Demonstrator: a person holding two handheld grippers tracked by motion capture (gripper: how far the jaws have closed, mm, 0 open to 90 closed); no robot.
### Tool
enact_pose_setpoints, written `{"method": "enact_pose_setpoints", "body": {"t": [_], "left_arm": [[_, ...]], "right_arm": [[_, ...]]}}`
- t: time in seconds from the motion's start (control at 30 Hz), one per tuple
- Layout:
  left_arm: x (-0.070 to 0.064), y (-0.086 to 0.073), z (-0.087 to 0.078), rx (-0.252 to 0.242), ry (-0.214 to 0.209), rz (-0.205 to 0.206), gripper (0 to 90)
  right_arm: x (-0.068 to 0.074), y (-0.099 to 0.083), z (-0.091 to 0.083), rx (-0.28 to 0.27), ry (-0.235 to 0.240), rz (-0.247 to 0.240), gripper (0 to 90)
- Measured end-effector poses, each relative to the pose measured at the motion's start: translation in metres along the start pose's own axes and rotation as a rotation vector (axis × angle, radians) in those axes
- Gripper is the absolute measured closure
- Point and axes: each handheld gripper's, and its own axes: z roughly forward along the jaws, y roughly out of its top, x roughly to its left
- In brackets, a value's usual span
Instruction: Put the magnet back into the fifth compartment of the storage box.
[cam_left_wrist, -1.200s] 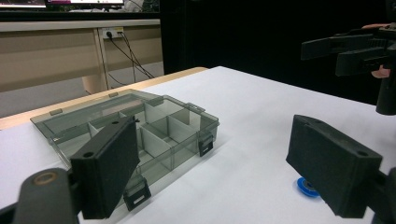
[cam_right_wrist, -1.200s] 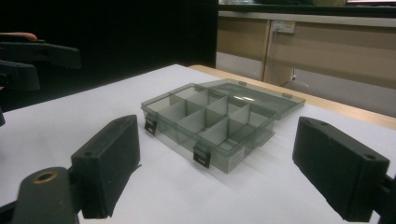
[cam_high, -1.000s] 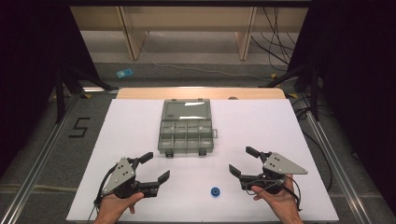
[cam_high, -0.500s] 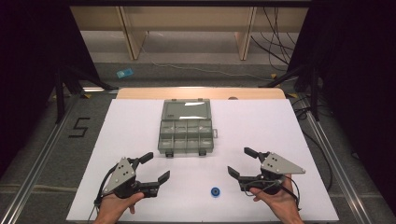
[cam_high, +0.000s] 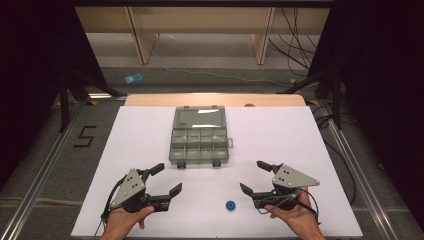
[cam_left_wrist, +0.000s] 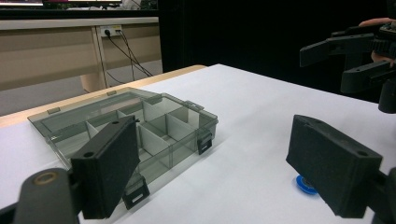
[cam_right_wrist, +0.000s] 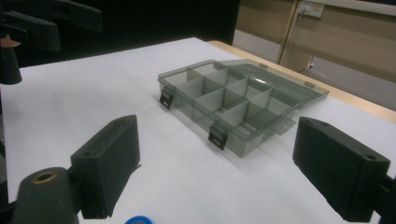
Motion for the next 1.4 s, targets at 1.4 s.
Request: {"method": "enact_pose_setpoints", "body": {"t": [1.4], "left_arm": [[0.0,-0.001,0.001,0.012,-0.002,0.005,16.2]], "right_arm": [[0.026,-0.016,0.036,0.421,0.176,-0.201,24.4]]}}
